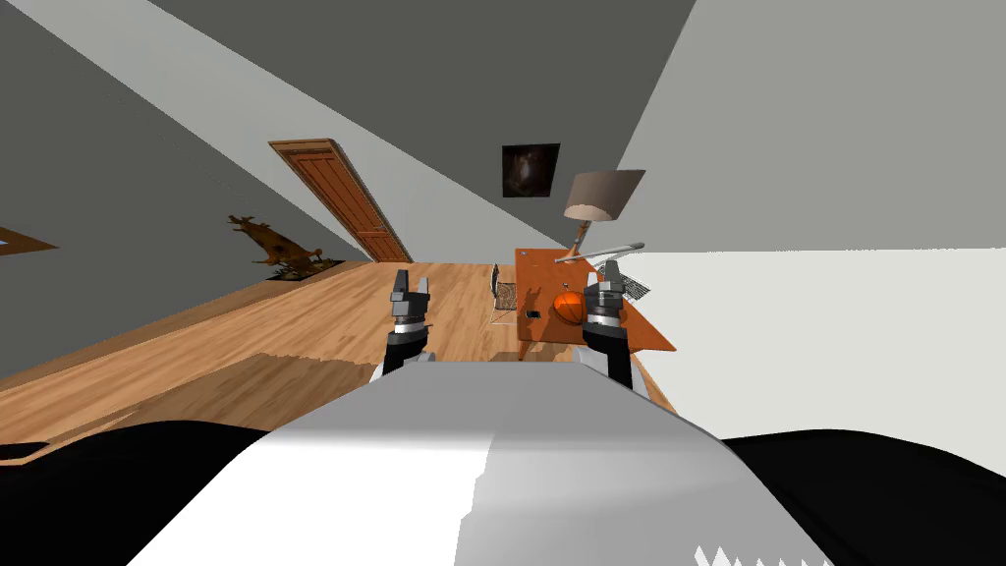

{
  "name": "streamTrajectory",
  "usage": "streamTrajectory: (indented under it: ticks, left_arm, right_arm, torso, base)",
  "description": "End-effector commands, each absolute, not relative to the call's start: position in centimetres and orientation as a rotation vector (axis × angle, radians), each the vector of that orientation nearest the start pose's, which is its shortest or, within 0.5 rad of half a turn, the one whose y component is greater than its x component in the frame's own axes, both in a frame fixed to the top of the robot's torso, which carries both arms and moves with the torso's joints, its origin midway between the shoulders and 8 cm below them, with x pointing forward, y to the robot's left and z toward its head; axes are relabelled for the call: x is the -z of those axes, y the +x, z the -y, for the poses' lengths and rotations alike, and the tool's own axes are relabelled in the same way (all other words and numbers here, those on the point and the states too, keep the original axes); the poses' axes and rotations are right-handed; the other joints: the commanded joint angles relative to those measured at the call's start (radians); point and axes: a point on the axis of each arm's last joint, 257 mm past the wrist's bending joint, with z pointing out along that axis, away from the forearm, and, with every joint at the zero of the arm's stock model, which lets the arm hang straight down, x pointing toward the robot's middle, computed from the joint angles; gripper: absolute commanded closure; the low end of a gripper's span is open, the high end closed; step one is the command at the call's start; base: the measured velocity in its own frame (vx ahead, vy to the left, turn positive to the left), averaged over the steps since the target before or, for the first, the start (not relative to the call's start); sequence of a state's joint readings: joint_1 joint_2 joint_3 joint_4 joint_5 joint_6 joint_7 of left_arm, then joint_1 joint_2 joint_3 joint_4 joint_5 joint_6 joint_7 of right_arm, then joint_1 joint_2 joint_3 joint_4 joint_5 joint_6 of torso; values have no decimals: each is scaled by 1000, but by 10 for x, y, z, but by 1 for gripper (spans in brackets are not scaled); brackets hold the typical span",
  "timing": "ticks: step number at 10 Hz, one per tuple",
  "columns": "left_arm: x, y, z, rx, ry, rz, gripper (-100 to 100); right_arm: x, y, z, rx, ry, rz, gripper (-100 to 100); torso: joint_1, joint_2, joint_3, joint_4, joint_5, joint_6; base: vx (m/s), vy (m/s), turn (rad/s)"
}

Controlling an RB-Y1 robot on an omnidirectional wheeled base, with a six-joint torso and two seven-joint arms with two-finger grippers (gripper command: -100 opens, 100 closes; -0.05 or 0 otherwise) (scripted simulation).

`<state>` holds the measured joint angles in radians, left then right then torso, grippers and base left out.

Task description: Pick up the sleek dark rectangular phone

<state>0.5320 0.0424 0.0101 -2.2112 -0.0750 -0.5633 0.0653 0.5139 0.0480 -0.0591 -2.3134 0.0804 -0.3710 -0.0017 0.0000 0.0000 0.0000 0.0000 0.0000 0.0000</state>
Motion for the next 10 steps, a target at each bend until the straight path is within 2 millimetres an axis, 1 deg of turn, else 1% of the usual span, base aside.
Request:
streamTrajectory:
  ticks: [1, 3, 5, 6, 8, 10]
  left_arm:
    - [6, 345, -274, 1293, -631, -703, 0]
    - [6, 345, -274, 1293, -631, -703, 0]
    - [6, 345, -274, 1293, -631, -703, 0]
    - [6, 345, -274, 1293, -631, -703, 0]
    - [6, 345, -274, 1293, -631, -703, 0]
    - [6, 345, -274, 1293, -631, -703, 0]
  right_arm:
    - [-7, 354, 297, -1152, 690, -727, -100]
    - [-1, 355, 289, -1142, 636, -790, -100]
    - [11, 356, 280, -1130, 578, -863, -100]
    - [11, 356, 279, -1130, 570, -871, -100]
    - [28, 356, 270, -1115, 512, -954, -100]
    - [52, 356, 261, -1099, 463, -1045, -100]
  torso:
    - [0, 0, 0, 0, 0, 0]
    - [-3, 2, 1, 0, -1, 0]
    - [-5, 4, 2, 1, -1, 0]
    - [-6, 5, 3, 1, -1, 0]
    - [-4, 5, 3, 1, -1, 0]
    - [-6, 5, 3, 1, -1, 0]
  base:
    - [-21, -17, 69]
    - [-52, -55, 132]
    - [-71, -73, 189]
    - [-72, -48, 76]
    - [-79, -56, 227]
    - [-90, -81, 325]
